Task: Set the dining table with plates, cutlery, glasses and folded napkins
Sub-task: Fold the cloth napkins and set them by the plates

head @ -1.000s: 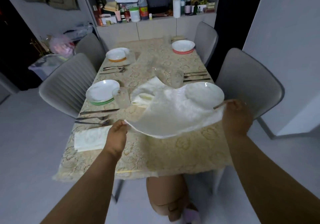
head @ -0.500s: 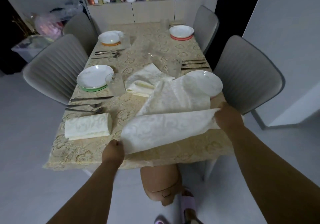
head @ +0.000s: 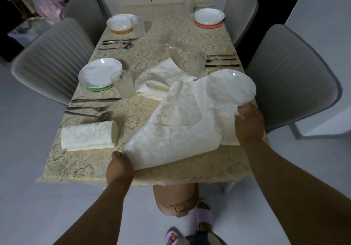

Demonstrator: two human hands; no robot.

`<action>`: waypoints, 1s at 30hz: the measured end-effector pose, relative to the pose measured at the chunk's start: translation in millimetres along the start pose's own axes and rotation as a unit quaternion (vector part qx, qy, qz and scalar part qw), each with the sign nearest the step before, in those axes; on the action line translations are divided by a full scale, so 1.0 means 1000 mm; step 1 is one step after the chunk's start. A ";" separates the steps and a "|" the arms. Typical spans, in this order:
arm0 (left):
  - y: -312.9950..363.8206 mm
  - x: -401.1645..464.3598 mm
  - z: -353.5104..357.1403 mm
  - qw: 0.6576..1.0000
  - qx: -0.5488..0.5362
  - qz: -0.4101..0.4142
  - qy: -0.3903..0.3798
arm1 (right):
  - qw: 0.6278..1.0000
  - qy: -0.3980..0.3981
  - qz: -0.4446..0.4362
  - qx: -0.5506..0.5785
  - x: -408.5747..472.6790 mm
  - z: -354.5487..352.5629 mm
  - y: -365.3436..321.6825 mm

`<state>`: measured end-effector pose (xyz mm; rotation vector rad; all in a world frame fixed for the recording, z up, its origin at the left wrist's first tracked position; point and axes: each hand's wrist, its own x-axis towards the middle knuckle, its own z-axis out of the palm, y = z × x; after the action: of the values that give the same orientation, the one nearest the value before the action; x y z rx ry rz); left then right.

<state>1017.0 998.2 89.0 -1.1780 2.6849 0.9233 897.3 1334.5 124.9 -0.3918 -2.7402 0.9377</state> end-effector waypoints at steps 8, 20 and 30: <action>-0.001 0.004 0.014 0.998 0.022 -0.015 0.050 | 0.966 -0.080 0.209 -0.126 -0.030 0.016 0.046; -0.018 0.006 0.007 0.990 0.123 0.044 0.051 | 0.991 -0.049 0.118 -0.045 -0.031 -0.024 0.068; 0.003 -0.002 0.009 0.998 0.051 0.033 0.016 | 0.974 -0.027 -0.049 -0.220 -0.013 -0.008 0.058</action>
<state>1014.3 1006.4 83.7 -1.0994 2.7758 0.7711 922.4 1379.0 92.8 -0.2994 -2.9757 0.3128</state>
